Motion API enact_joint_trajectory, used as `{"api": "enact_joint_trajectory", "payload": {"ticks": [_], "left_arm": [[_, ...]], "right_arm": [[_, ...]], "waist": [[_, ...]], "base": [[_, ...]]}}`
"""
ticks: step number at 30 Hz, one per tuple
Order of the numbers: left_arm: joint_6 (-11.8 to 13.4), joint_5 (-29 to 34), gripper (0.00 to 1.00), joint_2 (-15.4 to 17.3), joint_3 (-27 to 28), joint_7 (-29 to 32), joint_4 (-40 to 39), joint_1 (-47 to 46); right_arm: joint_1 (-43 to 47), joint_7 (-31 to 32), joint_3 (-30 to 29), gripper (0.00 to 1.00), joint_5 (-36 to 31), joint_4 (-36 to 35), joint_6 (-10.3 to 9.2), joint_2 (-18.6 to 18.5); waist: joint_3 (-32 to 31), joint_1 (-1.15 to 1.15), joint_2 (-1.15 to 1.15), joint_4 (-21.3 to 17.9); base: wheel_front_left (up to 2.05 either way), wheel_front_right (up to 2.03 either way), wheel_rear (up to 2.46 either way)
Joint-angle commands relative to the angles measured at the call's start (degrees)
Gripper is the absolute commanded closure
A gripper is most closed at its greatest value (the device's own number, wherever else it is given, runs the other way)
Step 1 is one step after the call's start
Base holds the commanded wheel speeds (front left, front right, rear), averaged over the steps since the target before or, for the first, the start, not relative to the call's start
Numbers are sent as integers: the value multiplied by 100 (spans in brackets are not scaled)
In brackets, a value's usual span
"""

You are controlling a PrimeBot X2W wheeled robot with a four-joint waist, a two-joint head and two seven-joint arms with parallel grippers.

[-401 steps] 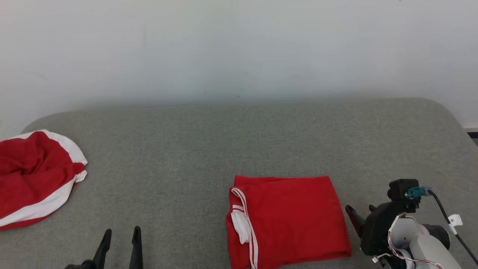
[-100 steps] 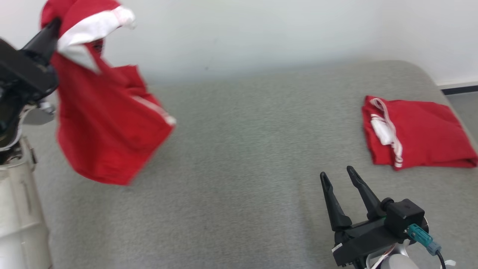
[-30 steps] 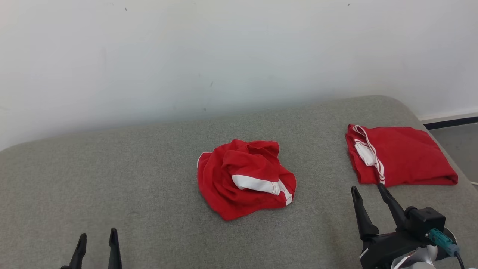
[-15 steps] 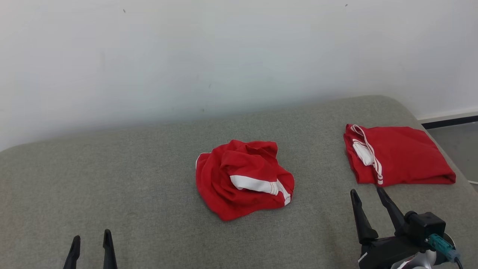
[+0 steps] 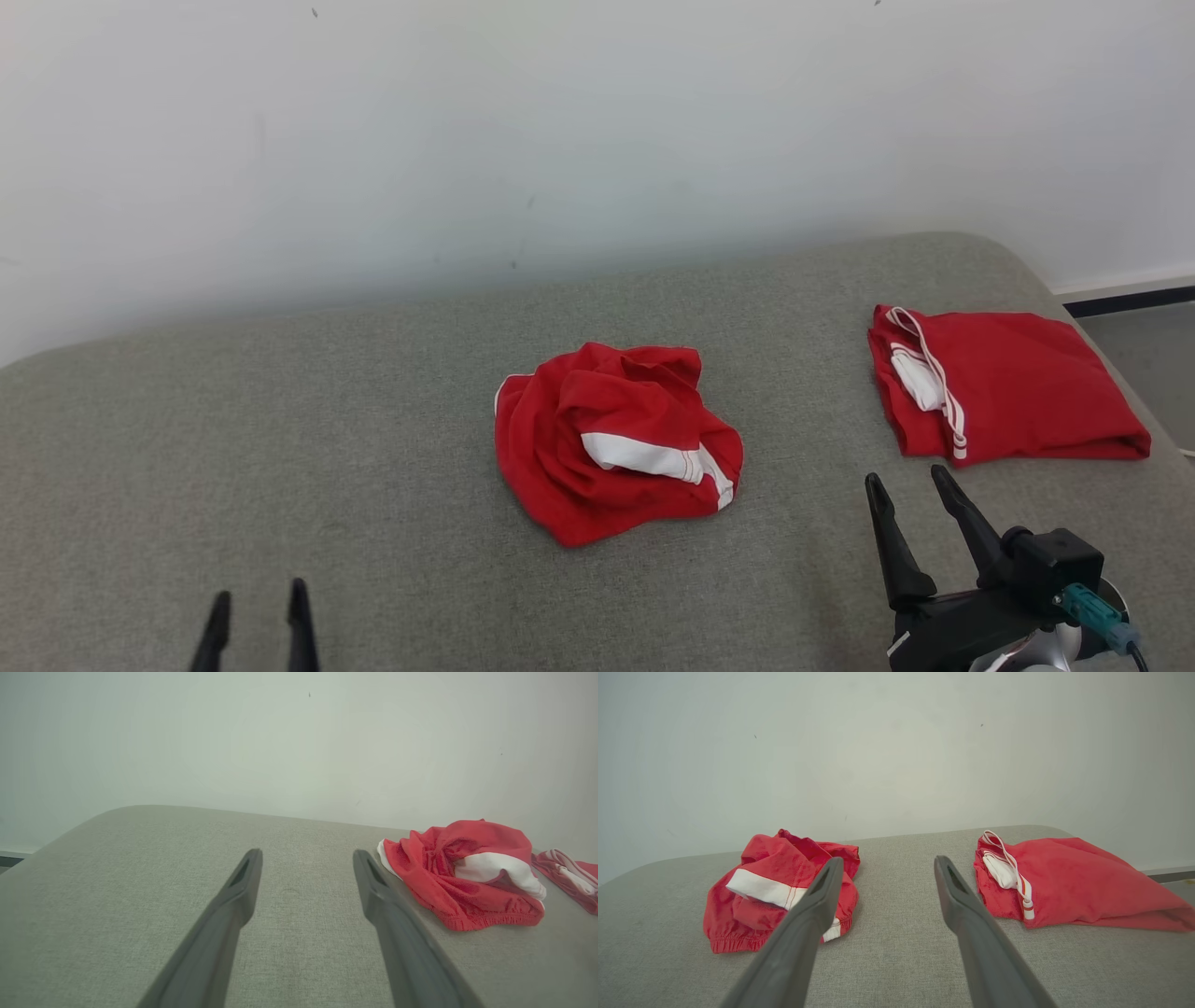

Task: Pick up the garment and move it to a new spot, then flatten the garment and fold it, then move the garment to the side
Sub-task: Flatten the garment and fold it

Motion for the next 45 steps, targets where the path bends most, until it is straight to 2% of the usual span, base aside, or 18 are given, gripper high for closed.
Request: {"api": "enact_joint_trajectory", "payload": {"ticks": [1,8,13,18,21,27,31,41,42,43,45], "left_arm": [[-27,49,0,-28,-71,0,55,22],[-97,-77,0,-49,-721,73,621,-289],[-195,-377,0,-55,-1127,171,1316,-766],[-94,-907,0,-58,-1676,397,1871,-1313],[42,-1196,0,-54,-1939,511,2160,-1605],[480,-1773,0,-54,-2259,707,2662,-2071],[913,-1985,0,-49,-2260,751,2980,-2308],[1439,-2298,0,-50,-2088,878,3530,-2683],[1456,-2340,37,-41,-2033,839,3557,-2717],[1447,-2390,100,-22,-1967,772,3562,-2757],[1320,-2491,100,3,-1861,595,3530,-2903]], "right_arm": [[-5,-41,7,0,26,5,-14,-16],[-63,-32,80,0,-11,16,-14,34],[-176,-21,266,0,69,8,-14,19],[-271,16,434,0,106,3,-14,-30],[-313,25,500,0,109,-4,-14,-29],[-413,3,532,0,119,-8,-14,-60],[-432,-30,560,0,133,-4,-14,-37],[-444,-71,568,0,160,26,-14,4],[-448,-76,562,0,159,27,-14,6],[-455,-80,558,0,159,28,-14,9],[-469,-91,527,0,154,34,-14,11]], "waist": [[-1,0,0,22],[22,0,0,-35],[128,0,0,-316],[271,0,0,-698],[376,0,0,-953],[566,0,0,-1394],[648,0,0,-1625],[734,0,0,-1846],[738,0,0,-1850],[743,0,0,-1854],[750,0,0,-1838]], "base": [[0,0,0],[0,0,0],[0,0,0],[0,0,0],[0,0,0],[0,0,0],[0,0,0],[0,0,0],[0,0,0],[0,0,0],[0,0,0]]}}
